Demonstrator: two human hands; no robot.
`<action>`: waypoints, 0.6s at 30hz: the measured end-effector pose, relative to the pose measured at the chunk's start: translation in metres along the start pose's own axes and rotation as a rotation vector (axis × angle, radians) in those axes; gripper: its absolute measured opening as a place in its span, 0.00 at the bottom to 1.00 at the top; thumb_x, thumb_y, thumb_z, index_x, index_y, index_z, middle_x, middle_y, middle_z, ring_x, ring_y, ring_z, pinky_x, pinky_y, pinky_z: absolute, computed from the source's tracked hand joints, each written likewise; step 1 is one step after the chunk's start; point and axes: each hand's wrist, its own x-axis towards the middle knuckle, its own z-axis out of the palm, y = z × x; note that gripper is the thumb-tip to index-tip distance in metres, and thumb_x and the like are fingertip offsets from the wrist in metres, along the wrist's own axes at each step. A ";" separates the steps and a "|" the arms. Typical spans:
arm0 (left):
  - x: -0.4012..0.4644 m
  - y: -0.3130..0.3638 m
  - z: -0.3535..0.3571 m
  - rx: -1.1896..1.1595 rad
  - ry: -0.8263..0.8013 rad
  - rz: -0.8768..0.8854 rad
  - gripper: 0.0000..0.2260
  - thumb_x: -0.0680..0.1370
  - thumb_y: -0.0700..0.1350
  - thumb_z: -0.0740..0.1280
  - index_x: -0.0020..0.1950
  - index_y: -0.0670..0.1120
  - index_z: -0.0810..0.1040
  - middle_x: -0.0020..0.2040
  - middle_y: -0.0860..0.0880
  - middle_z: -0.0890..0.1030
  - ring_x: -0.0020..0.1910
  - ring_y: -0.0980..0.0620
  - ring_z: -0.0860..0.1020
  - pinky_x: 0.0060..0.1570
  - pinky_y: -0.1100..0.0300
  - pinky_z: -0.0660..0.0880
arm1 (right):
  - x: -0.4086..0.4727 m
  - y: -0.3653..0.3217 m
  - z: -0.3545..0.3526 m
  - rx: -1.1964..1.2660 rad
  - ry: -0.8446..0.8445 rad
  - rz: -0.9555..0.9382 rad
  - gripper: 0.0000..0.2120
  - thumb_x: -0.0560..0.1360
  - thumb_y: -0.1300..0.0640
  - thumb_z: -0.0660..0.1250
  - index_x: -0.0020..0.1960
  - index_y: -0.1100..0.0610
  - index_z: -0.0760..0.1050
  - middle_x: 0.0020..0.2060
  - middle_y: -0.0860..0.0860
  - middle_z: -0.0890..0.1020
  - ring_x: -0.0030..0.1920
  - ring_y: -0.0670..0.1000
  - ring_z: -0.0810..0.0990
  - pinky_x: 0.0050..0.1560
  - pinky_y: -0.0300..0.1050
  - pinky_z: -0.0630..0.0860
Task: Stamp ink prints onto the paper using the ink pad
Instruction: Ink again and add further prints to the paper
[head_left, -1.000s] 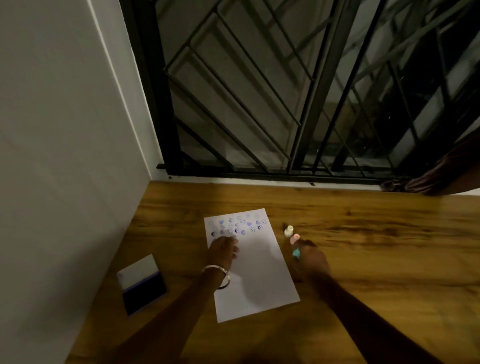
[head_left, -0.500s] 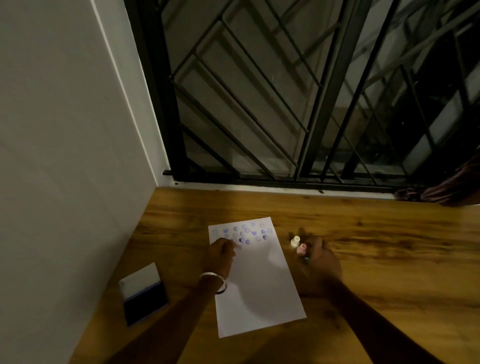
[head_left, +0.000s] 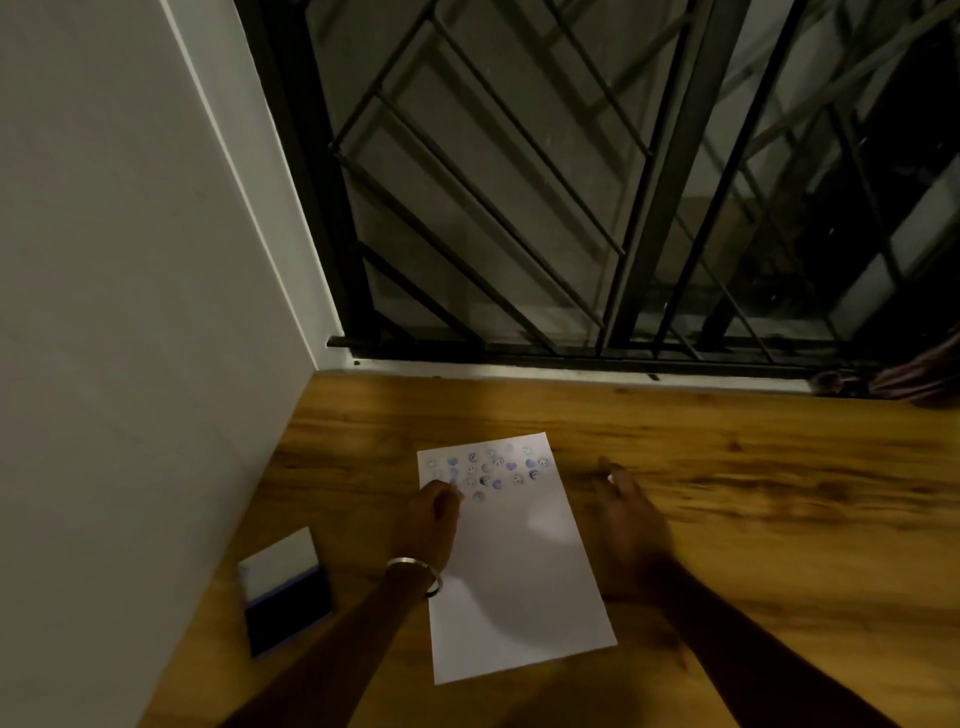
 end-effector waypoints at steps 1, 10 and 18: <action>0.001 -0.001 0.000 0.006 0.005 -0.005 0.11 0.80 0.46 0.61 0.43 0.44 0.78 0.35 0.50 0.79 0.35 0.52 0.77 0.32 0.64 0.69 | 0.003 0.004 -0.002 0.012 0.043 -0.003 0.19 0.80 0.39 0.52 0.69 0.41 0.64 0.65 0.53 0.75 0.61 0.58 0.76 0.63 0.59 0.74; 0.000 -0.009 -0.003 0.042 0.031 -0.046 0.10 0.80 0.46 0.61 0.40 0.53 0.76 0.38 0.52 0.78 0.36 0.57 0.75 0.33 0.66 0.69 | 0.031 0.030 -0.023 0.259 0.050 0.181 0.17 0.80 0.39 0.49 0.66 0.42 0.64 0.56 0.55 0.79 0.53 0.59 0.79 0.56 0.64 0.76; 0.003 -0.007 0.000 0.055 0.017 -0.023 0.10 0.80 0.46 0.61 0.45 0.44 0.79 0.39 0.47 0.80 0.38 0.50 0.77 0.34 0.64 0.72 | 0.034 0.028 -0.035 -0.347 -0.026 -0.032 0.22 0.80 0.47 0.55 0.73 0.50 0.59 0.74 0.59 0.61 0.70 0.62 0.66 0.69 0.61 0.69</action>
